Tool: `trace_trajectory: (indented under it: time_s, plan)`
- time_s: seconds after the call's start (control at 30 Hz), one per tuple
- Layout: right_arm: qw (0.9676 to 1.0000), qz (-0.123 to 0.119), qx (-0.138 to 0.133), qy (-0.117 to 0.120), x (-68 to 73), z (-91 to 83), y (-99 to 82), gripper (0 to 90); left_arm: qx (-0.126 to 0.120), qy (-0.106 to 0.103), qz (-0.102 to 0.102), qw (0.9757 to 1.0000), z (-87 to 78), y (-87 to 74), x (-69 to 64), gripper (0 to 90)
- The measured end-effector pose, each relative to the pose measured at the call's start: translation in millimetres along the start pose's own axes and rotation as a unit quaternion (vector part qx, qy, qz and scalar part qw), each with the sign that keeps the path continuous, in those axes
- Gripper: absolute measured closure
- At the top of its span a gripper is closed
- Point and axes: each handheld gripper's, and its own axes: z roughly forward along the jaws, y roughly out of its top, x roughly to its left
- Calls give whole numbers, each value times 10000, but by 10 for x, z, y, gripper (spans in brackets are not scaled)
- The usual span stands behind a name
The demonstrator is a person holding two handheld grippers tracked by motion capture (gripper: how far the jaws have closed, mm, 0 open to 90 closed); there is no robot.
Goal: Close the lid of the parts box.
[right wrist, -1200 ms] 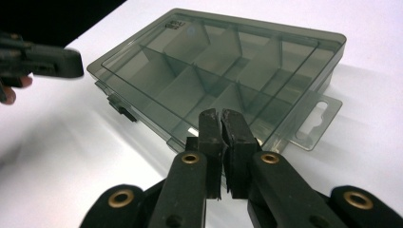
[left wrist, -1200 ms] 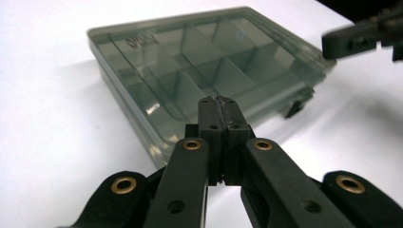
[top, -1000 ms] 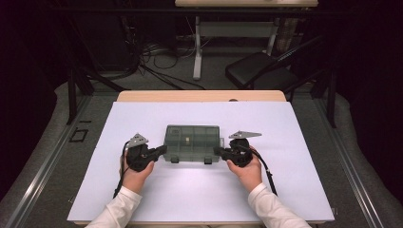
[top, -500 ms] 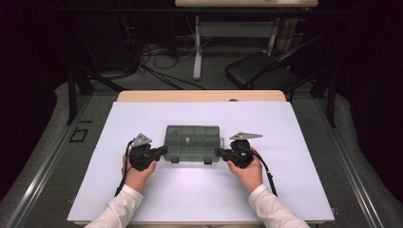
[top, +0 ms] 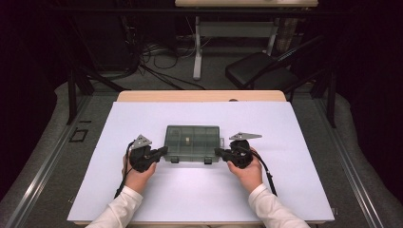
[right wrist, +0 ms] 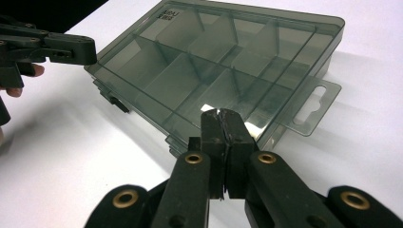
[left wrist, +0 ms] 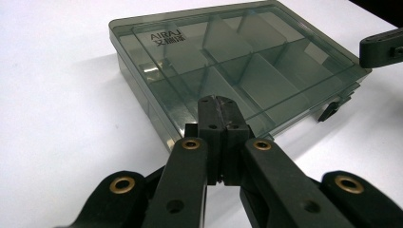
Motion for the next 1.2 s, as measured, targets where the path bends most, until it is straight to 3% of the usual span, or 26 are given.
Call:
trace_trajectory:
  time_s: [0.3, 0.43, 0.63, 0.7, 0.8, 1.0, 1.1, 1.2]
  plan:
    - [9997, -205, -17, -124, 42, 8, -5, 900, -11, -92, -66, 9999, -2, -5, 25, 900]
    - [9998, -165, 24, -70, 48, -2, 1, 863, 28, -89, -177, 9998, -22, 1, 17, 881]
    - [9995, -262, -101, -120, 73, -16, 13, 752, 1, -41, -199, 9998, -47, 8, 25, 734]
    - [9994, -271, -147, -160, 85, -23, 17, 707, -81, 47, -161, 9998, -49, 5, 25, 640]
    - [9989, -367, -185, -222, 90, -30, 25, 657, -133, 122, -92, 9998, -60, 5, 28, 575]
    - [9987, -444, -143, -187, 102, -3, 21, 530, -275, 184, 59, 9994, -89, 12, 33, 476]
    - [9994, -303, -142, -109, 104, -3, 17, 523, -227, 329, 194, 9990, -106, 15, 13, 459]
    - [9996, -212, -184, 0, 87, -5, 10, 520, -258, 221, 54, 9994, -109, 11, 7, 452]
